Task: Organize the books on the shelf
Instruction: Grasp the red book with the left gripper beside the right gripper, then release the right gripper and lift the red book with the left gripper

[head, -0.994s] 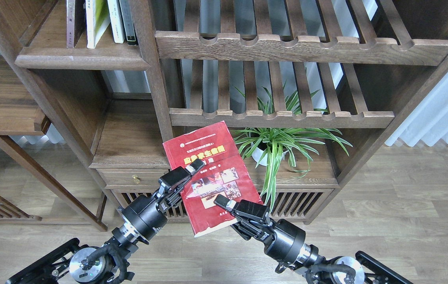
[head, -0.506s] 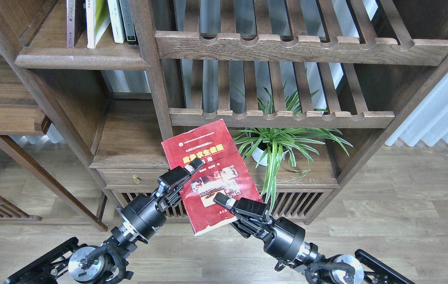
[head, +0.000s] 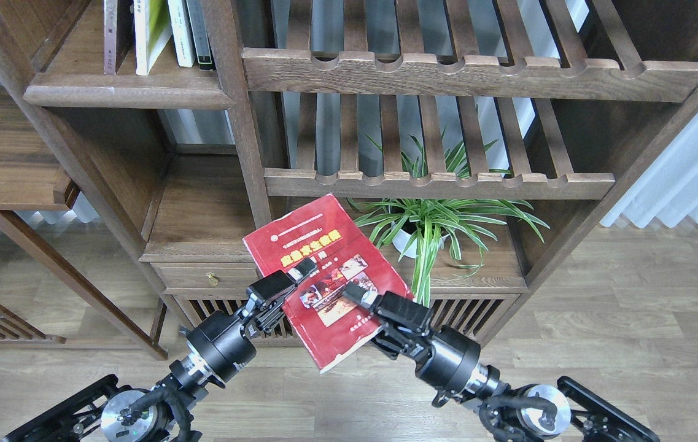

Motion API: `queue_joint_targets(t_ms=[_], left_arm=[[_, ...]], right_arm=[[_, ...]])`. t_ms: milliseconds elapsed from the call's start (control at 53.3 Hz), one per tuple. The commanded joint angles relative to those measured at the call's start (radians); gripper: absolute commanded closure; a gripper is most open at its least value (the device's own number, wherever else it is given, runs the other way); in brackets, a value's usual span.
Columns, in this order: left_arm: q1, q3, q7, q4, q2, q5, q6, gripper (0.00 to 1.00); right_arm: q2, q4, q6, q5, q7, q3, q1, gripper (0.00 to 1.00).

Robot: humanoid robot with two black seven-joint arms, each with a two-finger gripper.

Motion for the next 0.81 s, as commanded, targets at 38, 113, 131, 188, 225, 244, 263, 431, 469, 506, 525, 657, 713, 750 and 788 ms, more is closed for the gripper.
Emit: queue_joint_targets(t_ms=[38,113,131,188,225,244,263,431,469,506,525,657,713,750,788], left_arm=[[-0.001,-0.004,-0.003,0.000,0.026,-0.001,0.000,0.96],[-0.001,-0.006,-0.003,0.000,0.031,-0.001,0.000,0.96],[-0.001,-0.007,-0.003,0.000,0.031,-0.001,0.000,0.96],[-0.001,-0.009,-0.003,-0.003,0.032,0.000,0.000,0.97],[0.001,-0.011,-0.003,-0.006,0.032,0.003,0.000,0.97],[0.001,-0.011,-0.003,-0.008,0.032,0.003,0.000,0.97],[0.001,-0.011,-0.003,-0.012,0.034,0.005,0.000,0.97],[0.004,-0.037,-0.003,-0.048,0.046,0.008,0.000,1.00],[-0.001,-0.044,-0.001,-0.048,0.045,0.013,0.000,1.00],[-0.004,-0.052,-0.001,-0.048,0.045,0.025,0.000,1.00],[-0.009,-0.058,-0.001,-0.048,0.045,0.037,0.000,1.00],[-0.032,-0.096,0.000,-0.048,0.048,0.082,0.000,1.00],[-0.047,-0.103,0.002,-0.048,0.049,0.097,0.000,1.00],[-0.055,-0.104,0.002,-0.048,0.049,0.112,0.000,1.00],[-0.067,-0.109,0.002,-0.048,0.046,0.137,0.000,1.00]], right_arm=[[-0.001,0.000,0.000,-0.002,0.000,0.037,-0.001,0.31],[-0.003,-0.002,0.000,-0.003,0.000,0.054,-0.001,0.30],[-0.003,-0.003,0.000,-0.003,0.000,0.054,-0.001,0.29],[-0.008,-0.011,0.000,-0.003,0.000,0.065,-0.001,0.28],[-0.008,-0.025,0.000,-0.003,0.002,0.073,0.001,0.27],[-0.008,-0.029,0.000,-0.003,0.002,0.076,0.001,0.27],[-0.006,-0.040,0.000,-0.003,0.005,0.080,0.002,0.27],[-0.006,-0.091,0.000,-0.003,0.031,0.099,0.010,0.26],[-0.006,-0.097,0.000,-0.003,0.037,0.102,0.013,0.26],[-0.006,-0.101,0.000,-0.003,0.044,0.102,0.014,0.26],[-0.006,-0.106,0.000,-0.003,0.049,0.105,0.016,0.26],[-0.006,-0.125,0.000,-0.003,0.072,0.117,0.022,0.24],[-0.003,-0.125,0.000,-0.003,0.078,0.123,0.027,0.23],[-0.001,-0.125,0.000,-0.003,0.080,0.123,0.027,0.23],[0.000,-0.125,0.000,-0.003,0.081,0.123,0.027,0.23]])
